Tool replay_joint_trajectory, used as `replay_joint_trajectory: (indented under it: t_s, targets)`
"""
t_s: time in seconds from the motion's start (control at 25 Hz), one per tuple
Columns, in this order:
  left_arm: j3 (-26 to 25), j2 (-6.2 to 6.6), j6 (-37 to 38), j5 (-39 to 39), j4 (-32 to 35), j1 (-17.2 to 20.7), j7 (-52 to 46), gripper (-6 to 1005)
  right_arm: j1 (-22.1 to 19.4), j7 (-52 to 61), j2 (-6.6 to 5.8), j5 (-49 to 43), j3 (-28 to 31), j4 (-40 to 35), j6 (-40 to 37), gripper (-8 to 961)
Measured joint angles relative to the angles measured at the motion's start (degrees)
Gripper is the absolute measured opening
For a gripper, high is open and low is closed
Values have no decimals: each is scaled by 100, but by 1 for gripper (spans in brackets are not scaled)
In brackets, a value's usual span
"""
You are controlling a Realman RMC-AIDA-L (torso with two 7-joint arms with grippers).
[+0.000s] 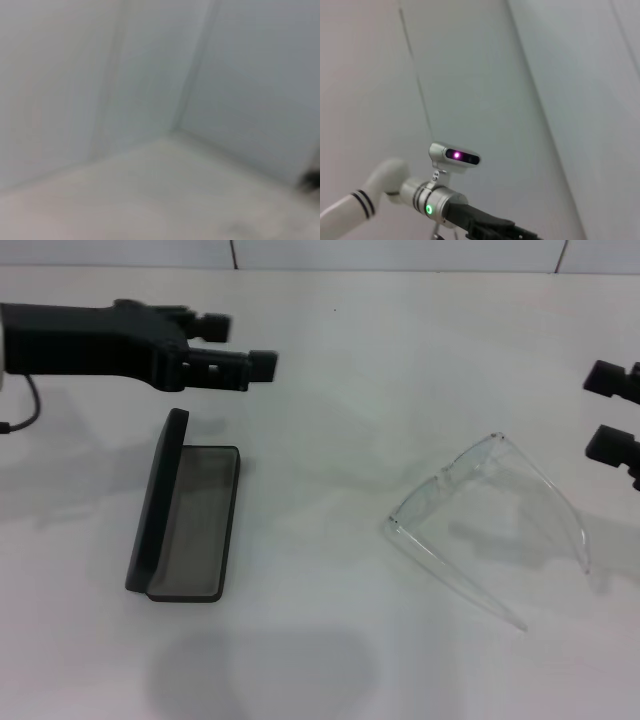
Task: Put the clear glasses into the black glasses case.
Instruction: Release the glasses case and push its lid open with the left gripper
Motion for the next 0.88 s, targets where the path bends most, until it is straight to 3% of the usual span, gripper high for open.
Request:
replay_joint_trajectory:
  t_s: [0.04, 0.08, 0.16, 0.36, 0.52, 0.88]
  targets:
    - [0, 0, 0, 0, 0, 0, 0, 875, -23, -1, 2, -41, 72, -1, -3, 838]
    - [384, -2, -111, 960, 648, -35, -972, 875, -37, -1, 7, -75, 121, -1, -4, 838]
    - [711, -2, -121, 1596, 1075, -46, -1667, 875, -55, -4, 20, -157, 207, -1, 2, 838]
    - [1645, 0, -111, 2834, 1760, -13, -2892, 843, -1, -88, 3, -296, 230, 36, 96, 837]
    - [2270, 4, -86, 3293, 1825, -61, -3486, 811, 15, -129, 2, -364, 232, 7, 188, 837]
    - [3032, -14, -89, 4283, 1595, -122, -4042, 747, 8, -239, -13, -372, 243, 52, 206, 836]
